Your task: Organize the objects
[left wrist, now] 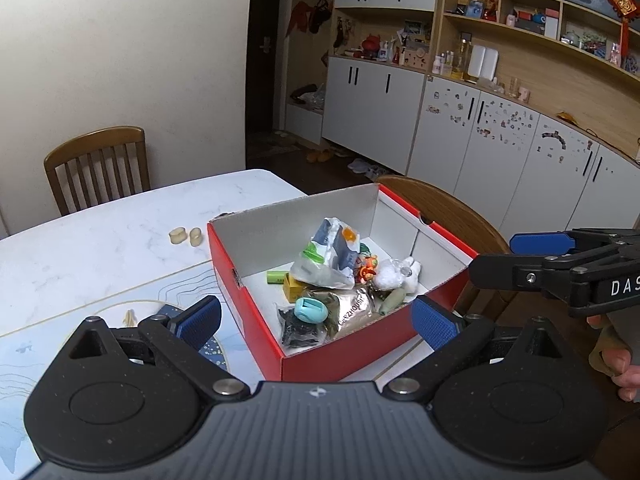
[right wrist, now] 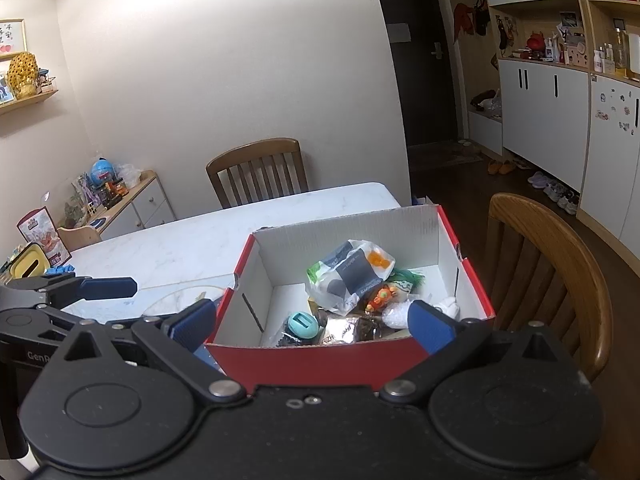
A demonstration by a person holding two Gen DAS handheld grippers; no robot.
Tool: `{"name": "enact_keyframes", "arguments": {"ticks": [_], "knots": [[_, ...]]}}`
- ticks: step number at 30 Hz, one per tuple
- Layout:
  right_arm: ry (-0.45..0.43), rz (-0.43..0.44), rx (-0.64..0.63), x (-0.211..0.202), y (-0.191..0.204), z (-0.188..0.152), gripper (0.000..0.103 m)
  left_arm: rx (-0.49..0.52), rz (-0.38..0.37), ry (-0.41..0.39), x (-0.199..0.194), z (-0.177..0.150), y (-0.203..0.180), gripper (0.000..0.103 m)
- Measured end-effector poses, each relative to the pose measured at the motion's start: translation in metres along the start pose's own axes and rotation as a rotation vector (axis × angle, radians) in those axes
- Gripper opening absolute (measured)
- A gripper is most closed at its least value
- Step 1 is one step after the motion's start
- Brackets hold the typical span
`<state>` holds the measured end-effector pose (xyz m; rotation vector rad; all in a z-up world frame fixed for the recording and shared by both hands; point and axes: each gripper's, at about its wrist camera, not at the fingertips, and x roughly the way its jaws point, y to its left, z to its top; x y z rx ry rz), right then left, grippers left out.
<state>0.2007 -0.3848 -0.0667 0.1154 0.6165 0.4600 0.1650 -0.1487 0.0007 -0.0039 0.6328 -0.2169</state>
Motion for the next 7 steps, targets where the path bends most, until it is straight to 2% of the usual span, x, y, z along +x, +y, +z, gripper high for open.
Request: {"name": "enact_keyframes", "arguments": {"ticks": [7], "knots": [[-0.003, 0.003, -0.009, -0.0012, 0.0048, -0.0016, 0.102, 0.002, -0.011, -0.001, 0.0006, -0.0003, 0.0005, 0.102]]}}
